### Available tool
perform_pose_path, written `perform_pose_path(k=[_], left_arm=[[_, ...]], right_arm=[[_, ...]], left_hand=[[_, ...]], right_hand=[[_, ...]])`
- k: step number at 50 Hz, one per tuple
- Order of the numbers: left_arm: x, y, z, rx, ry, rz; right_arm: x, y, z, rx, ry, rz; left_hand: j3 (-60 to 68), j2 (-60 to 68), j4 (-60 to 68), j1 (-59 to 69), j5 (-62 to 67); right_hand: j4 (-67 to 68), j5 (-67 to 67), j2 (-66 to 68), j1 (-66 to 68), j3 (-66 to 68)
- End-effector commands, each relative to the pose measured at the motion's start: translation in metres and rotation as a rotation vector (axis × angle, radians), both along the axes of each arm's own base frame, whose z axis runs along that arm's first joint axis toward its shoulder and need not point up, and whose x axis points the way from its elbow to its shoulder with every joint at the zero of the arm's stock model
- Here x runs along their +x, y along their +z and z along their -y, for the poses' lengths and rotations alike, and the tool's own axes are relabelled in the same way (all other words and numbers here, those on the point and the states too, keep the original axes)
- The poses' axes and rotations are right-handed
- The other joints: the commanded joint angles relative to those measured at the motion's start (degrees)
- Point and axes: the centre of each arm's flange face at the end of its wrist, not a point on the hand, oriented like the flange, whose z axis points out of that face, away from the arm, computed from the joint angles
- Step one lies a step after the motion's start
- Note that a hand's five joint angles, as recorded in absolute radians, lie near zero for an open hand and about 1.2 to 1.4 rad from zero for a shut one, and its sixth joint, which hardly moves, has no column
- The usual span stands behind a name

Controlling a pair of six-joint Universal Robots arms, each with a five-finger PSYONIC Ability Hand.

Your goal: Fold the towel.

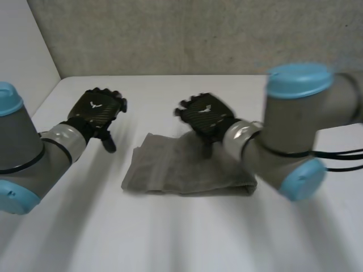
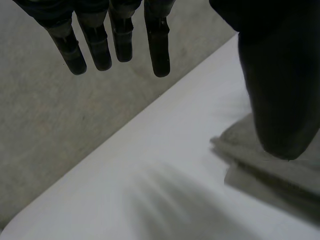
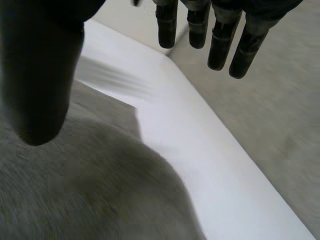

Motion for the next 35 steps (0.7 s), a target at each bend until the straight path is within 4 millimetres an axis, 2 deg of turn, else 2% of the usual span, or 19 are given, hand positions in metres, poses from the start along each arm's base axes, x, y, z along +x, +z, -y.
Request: perform_pose_path(k=[1, 3, 4, 6, 7, 9, 18, 20, 21, 22, 23, 27, 29, 30, 31, 32, 34, 35], left_arm=[[-0.022, -0.002, -0.01, 0.003, -0.067, -0.007], [-0.034, -0.014, -0.02, 0.033, -0.109, 0.007], [-0.034, -0.014, -0.02, 0.033, -0.109, 0.007], [-0.039, -0.027, -0.027, 0.066, -0.13, 0.024], [-0.039, -0.027, -0.027, 0.067, -0.13, 0.024], [-0.04, -0.038, -0.03, 0.099, -0.135, 0.035], [-0.041, -0.041, -0.03, 0.104, -0.132, 0.038], [-0.041, -0.04, -0.03, 0.101, -0.132, 0.036], [-0.041, -0.04, -0.03, 0.101, -0.132, 0.036], [-0.041, -0.039, -0.03, 0.101, -0.131, 0.033], [-0.041, -0.039, -0.03, 0.101, -0.131, 0.03], [-0.041, -0.037, -0.031, 0.1, -0.131, 0.03], [-0.04, -0.034, -0.031, 0.093, -0.128, 0.026], [-0.04, -0.034, -0.031, 0.093, -0.128, 0.026], [-0.04, -0.031, -0.031, 0.085, -0.124, 0.022], [-0.04, -0.03, -0.031, 0.085, -0.124, 0.022], [-0.038, -0.02, -0.028, 0.061, -0.116, 0.007], [-0.038, -0.02, -0.028, 0.061, -0.116, 0.007]], right_arm=[[-0.06, -0.009, 0.012, 0.101, -0.156, 0.008], [-0.077, -0.032, 0.007, 0.141, -0.197, -0.007], [-0.077, -0.032, 0.007, 0.141, -0.197, -0.007], [-0.093, -0.053, 0.002, 0.167, -0.23, -0.018], [-0.093, -0.053, 0.002, 0.167, -0.23, -0.018], [-0.105, -0.066, -0.003, 0.179, -0.255, -0.018], [-0.113, -0.082, -0.004, 0.18, -0.274, -0.017], [-0.112, -0.088, -0.002, 0.171, -0.276, -0.025], [-0.112, -0.088, -0.002, 0.171, -0.276, -0.025], [-0.112, -0.089, 0.001, 0.163, -0.283, -0.026], [-0.112, -0.086, 0.003, 0.15, -0.291, -0.023], [-0.123, -0.081, 0.014, 0.126, -0.34, -0.027], [-0.132, -0.058, 0.024, 0.049, -0.386, -0.016], [-0.132, -0.058, 0.024, 0.049, -0.387, -0.016], [-0.132, -0.039, 0.029, -0.011, -0.389, 0.008], [-0.132, -0.038, 0.029, -0.012, -0.39, 0.008], [-0.124, -0.006, 0.036, -0.094, -0.362, 0.053], [-0.124, -0.006, 0.036, -0.094, -0.362, 0.053]], left_hand=[[-1.3, -1.5, -1.6, -1.9, 0.1], [-1.2, -1.4, -1.4, -1.7, 0.3], [-1.2, -1.4, -1.4, -1.7, 0.3], [-1.2, -1.4, -1.4, -1.7, 0.3], [-1.2, -1.4, -1.4, -1.7, 0.3], [-1.2, -1.4, -1.4, -1.7, 0.3], [-1.2, -1.4, -1.4, -1.7, 0.3], [-1.2, -1.4, -1.4, -1.7, 0.3], [-1.2, -1.4, -1.4, -1.7, 0.3], [-1.2, -1.4, -1.4, -1.7, 0.3], [-1.2, -1.4, -1.4, -1.7, 0.3], [-1.2, -1.4, -1.4, -1.7, 0.3], [-1.3, -1.5, -1.6, -1.9, 0.1], [-1.3, -1.5, -1.6, -1.9, 0.1], [-1.3, -1.5, -1.6, -1.9, 0.1], [-1.3, -1.5, -1.6, -1.9, 0.1], [-1.3, -1.5, -1.6, -1.9, 0.1], [-1.3, -1.5, -1.6, -1.9, 0.1]], right_hand=[[-4.3, -3.4, -3.6, -3.1, -3.7], [-4.3, -3.4, -3.6, -3.1, -3.7], [-4.3, -3.4, -3.6, -3.1, -3.7], [0.3, 1.2, 1.0, 1.5, 0.9], [0.3, 1.3, 1.0, 1.5, 0.9], [3.0, 3.9, 3.7, 4.2, 3.6], [14.4, 15.4, 15.2, 15.7, 15.0], [25.6, 26.6, 26.3, 26.8, 26.2], [25.7, 26.7, 26.4, 26.9, 26.3], [41.7, 42.6, 42.4, 42.9, 42.3], [65.4, 66.4, 66.2, 66.7, 66.0], [65.7, 66.6, 66.4, 66.9, 66.3], [65.7, 66.6, 66.4, 66.9, 66.3], [65.7, 66.6, 66.4, 66.9, 66.3], [65.7, 66.6, 66.4, 66.9, 66.3], [65.7, 66.6, 66.4, 66.9, 66.3], [65.7, 66.6, 66.4, 66.9, 66.3], [65.7, 66.6, 66.4, 66.9, 66.3]])
